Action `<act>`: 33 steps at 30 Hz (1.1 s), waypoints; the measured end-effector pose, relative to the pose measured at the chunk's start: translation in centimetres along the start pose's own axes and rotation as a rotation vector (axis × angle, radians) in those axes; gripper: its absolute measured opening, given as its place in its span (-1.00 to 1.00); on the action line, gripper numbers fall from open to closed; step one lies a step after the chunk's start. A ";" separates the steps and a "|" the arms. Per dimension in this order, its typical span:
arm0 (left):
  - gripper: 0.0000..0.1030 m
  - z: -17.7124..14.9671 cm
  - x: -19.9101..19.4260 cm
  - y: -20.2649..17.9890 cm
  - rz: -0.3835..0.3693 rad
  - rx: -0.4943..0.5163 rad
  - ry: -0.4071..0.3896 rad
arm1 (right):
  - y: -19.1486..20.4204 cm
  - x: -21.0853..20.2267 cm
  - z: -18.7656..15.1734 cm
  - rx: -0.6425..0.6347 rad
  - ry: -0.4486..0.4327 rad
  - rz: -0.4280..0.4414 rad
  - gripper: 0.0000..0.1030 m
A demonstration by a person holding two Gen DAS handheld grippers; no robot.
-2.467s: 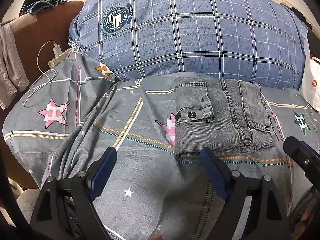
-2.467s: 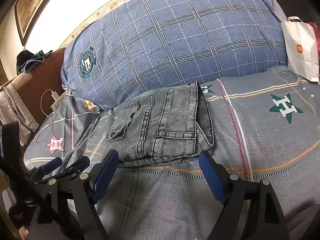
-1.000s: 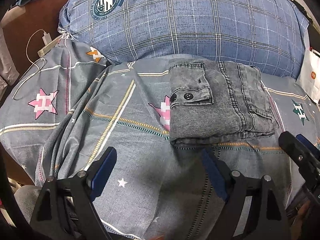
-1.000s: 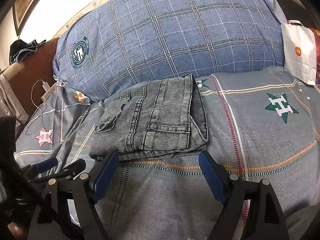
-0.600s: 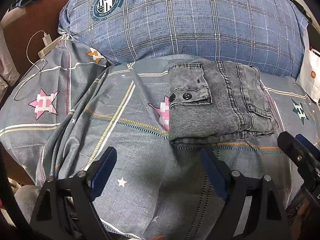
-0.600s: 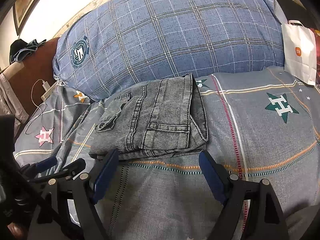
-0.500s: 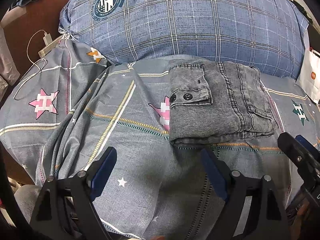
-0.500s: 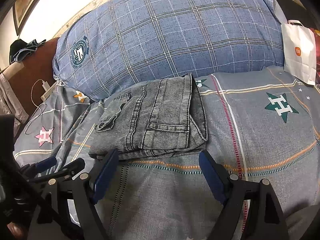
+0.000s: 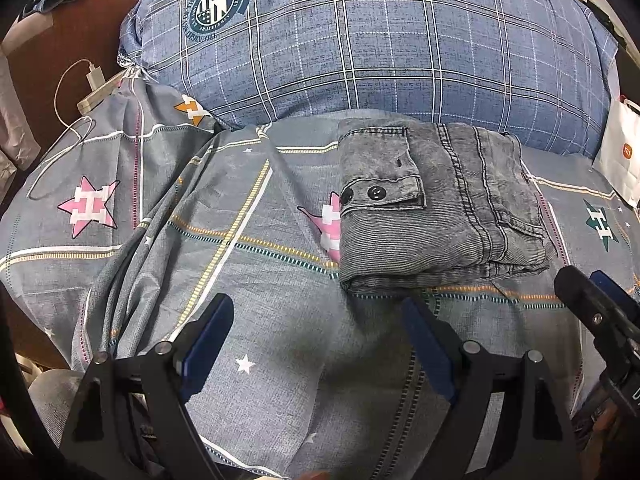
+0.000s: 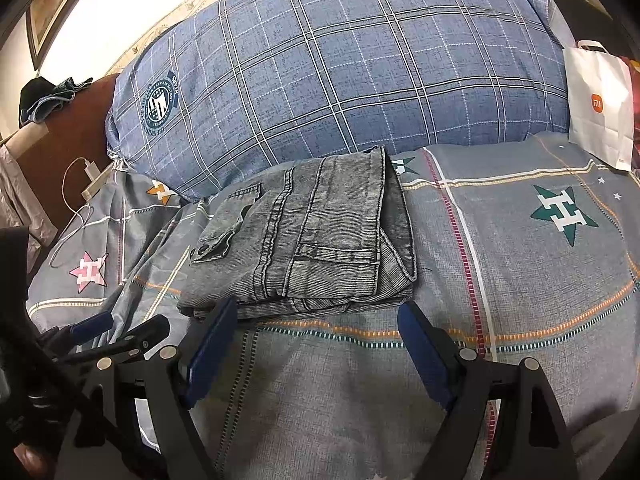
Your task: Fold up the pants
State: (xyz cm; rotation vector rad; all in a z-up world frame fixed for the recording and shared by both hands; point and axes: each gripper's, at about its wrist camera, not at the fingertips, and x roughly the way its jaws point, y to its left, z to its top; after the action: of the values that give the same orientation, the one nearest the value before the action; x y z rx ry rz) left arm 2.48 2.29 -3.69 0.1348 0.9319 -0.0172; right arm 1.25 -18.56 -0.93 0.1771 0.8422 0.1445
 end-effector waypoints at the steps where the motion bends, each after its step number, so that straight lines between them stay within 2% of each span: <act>1: 0.65 0.0 0.0 0.0 0.000 -0.001 0.000 | 0.0 0.0 0.0 0.000 -0.001 0.000 0.68; 33: 0.65 0.1 -0.3 0.1 -0.002 0.002 -0.018 | 0.5 -0.2 -0.1 -0.010 -0.010 0.014 0.68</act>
State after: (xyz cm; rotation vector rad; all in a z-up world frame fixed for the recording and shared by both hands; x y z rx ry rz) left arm 2.37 2.41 -3.39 0.1354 0.9142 -0.0216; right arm 1.00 -18.09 -0.71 0.1745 0.8306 0.1609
